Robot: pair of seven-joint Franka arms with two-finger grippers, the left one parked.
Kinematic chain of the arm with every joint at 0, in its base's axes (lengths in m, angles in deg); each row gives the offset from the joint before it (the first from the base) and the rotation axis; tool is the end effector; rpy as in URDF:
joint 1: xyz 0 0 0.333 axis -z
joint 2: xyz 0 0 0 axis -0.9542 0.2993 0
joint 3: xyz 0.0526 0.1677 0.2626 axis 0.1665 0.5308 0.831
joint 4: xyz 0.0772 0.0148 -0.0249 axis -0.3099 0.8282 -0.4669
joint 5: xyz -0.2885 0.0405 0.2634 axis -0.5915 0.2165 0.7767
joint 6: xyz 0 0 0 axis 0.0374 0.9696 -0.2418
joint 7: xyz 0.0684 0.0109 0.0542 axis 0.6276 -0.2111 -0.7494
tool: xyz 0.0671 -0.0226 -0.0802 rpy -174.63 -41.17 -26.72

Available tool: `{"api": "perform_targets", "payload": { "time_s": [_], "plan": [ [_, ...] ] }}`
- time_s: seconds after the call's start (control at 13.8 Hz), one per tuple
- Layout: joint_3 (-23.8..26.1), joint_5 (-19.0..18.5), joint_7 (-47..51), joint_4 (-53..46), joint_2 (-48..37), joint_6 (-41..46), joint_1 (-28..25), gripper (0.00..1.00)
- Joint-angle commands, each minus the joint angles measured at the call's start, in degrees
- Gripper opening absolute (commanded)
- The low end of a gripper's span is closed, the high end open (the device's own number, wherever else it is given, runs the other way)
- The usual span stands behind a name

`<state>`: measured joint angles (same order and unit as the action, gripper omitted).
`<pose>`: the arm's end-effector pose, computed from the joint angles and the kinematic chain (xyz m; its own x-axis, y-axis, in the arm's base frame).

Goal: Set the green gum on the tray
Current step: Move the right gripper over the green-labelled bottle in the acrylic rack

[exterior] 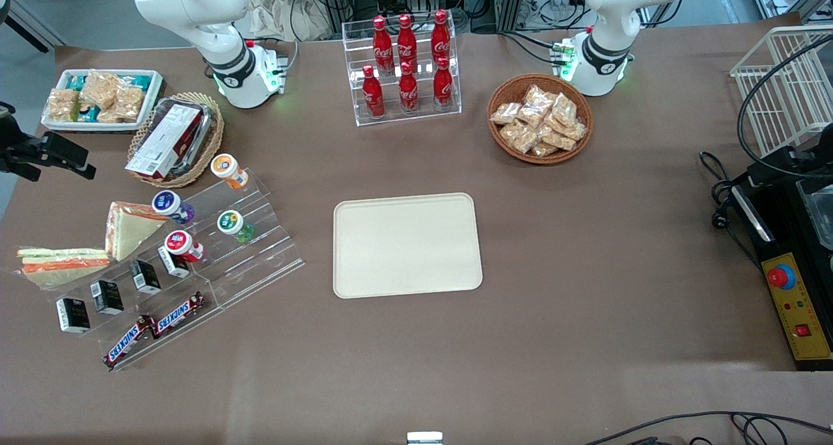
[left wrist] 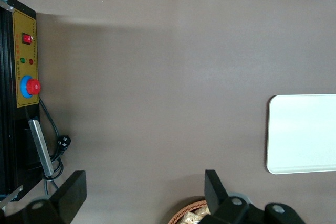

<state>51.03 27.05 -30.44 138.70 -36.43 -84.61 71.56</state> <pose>0.5335 -0.0449 0.6440 0.9994 -0.0352 -0.0036 -0.0353 -0.9987 -0.0362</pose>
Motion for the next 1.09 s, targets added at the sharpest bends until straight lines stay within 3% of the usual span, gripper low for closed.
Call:
{"api": "perform_targets", "payload": {
  "time_s": [0.0, 0.51, 1.02],
  "plan": [
    [0.2, -0.8, -0.9, -0.9, 0.6, 1.1, 0.0, 1.0],
    [2.5, 1.4, -0.5, 1.1, 3.0, -1.6, -2.0, 1.0],
    [7.3, 1.3, -4.4, 20.4, -0.4, -17.9, -2.4, 1.0]
  ]
}}
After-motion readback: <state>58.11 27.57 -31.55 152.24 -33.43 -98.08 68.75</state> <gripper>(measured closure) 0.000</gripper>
